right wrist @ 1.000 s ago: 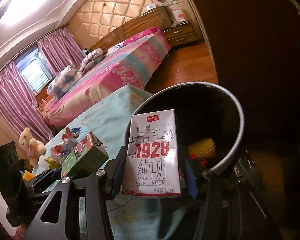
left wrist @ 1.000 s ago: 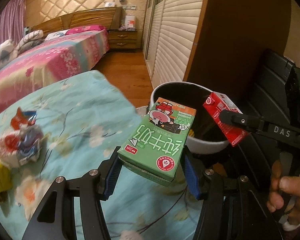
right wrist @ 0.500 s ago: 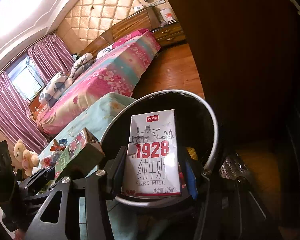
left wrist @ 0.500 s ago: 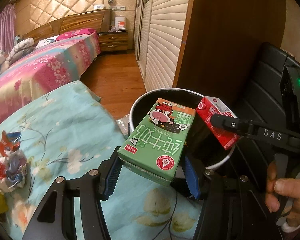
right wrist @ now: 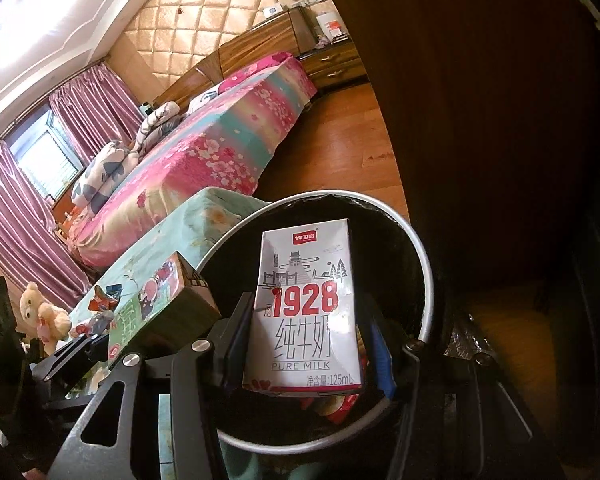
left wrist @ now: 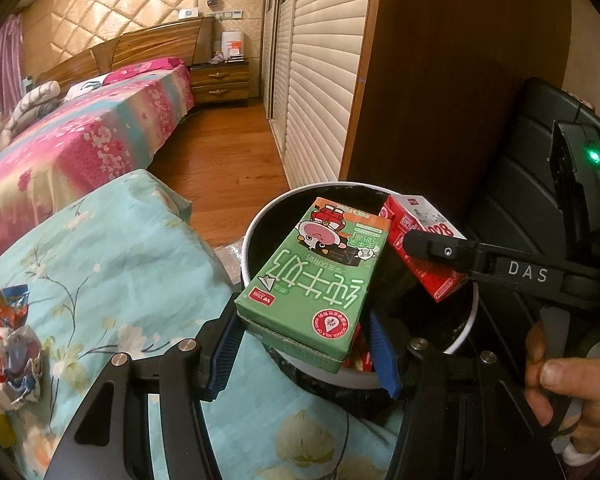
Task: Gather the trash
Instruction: 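Open both grippers to drop the two milk cartons into the bin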
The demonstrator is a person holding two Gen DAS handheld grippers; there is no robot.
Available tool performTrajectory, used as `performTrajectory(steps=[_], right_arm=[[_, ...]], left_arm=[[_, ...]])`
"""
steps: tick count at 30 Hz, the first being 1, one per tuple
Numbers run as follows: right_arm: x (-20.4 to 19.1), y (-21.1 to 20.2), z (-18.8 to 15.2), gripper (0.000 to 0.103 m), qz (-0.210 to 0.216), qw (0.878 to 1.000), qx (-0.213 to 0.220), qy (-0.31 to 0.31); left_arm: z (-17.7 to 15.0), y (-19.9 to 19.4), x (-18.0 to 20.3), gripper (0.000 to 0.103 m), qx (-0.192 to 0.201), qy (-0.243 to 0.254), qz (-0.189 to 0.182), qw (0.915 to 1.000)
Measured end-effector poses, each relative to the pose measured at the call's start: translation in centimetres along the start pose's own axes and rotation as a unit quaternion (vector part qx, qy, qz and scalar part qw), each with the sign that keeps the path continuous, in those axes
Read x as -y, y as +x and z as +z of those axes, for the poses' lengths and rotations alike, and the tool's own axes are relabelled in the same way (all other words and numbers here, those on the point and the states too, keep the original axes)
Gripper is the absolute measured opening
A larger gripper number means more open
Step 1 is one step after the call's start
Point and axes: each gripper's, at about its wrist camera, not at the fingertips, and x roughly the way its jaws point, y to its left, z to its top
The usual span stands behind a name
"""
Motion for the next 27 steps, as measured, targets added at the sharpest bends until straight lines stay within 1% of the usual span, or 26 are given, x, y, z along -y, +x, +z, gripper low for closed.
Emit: performTrajectory(steps=[14, 17, 20, 21, 23, 25, 27], right_arm=[[0.7, 0.4, 0.5, 0.052, -0.005, 1.0, -0.008, 0.007], [0.7, 0.5, 0.6, 0.055, -0.004, 1.0, -0.011, 0.011], [0.8, 0.1, 0.4, 0.057, -0.005, 1.0, -0.009, 0.016], [0.7, -0.2, 0.3, 0.062, -0.005, 1.0, -0.006, 0.019], [0.6, -0.8, 0.1, 0.069, -0.002, 1.0, 0.001, 0.023], [0.1, -1.3, -0.1, 0.07, 0.001, 1.0, 0.005, 0.023], [-0.7, -1.7, -0.6, 0.076, 0.008, 1.0, 0.008, 0.02]], left_arm=[[0.4, 1.0, 0.1, 0.057, -0.007, -0.006, -0.006, 0.9999], [0.3, 0.9, 0.0, 0.059, -0.008, -0.011, -0.003, 0.9999], [-0.1, 0.2, -0.4, 0.066, -0.003, -0.023, -0.004, 0.9997], [-0.4, -0.2, -0.6, 0.066, 0.0, -0.028, -0.005, 0.9996], [-1.1, -0.9, -1.0, 0.067, 0.003, -0.036, -0.004, 0.9994], [-2.0, -1.6, -1.4, 0.069, 0.004, -0.042, -0.001, 0.9991], [-3.2, -2.5, -2.1, 0.07, 0.002, -0.05, 0.005, 0.9987]])
